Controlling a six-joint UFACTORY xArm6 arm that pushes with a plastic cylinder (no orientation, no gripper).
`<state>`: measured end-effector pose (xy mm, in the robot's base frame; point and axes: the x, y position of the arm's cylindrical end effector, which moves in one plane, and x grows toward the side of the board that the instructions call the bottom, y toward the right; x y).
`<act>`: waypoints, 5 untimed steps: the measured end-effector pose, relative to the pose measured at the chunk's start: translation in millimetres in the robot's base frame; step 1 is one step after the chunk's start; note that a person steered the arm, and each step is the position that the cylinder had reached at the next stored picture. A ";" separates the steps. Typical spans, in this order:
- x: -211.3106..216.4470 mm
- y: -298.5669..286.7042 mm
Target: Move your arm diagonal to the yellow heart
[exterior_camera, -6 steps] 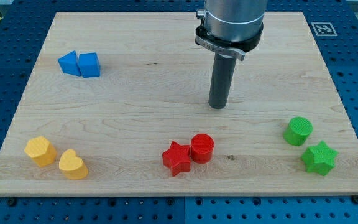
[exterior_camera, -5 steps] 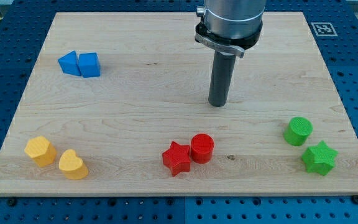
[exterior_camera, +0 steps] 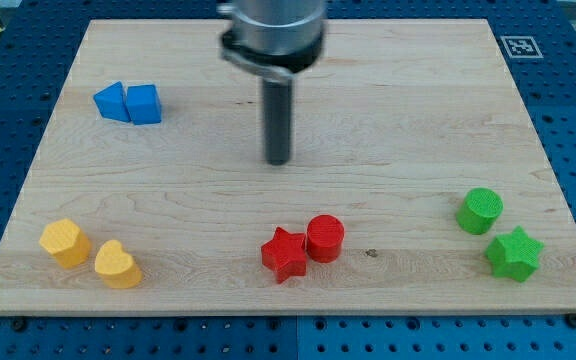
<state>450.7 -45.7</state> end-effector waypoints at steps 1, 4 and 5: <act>0.0 -16.4; -0.5 -16.6; -0.5 -15.7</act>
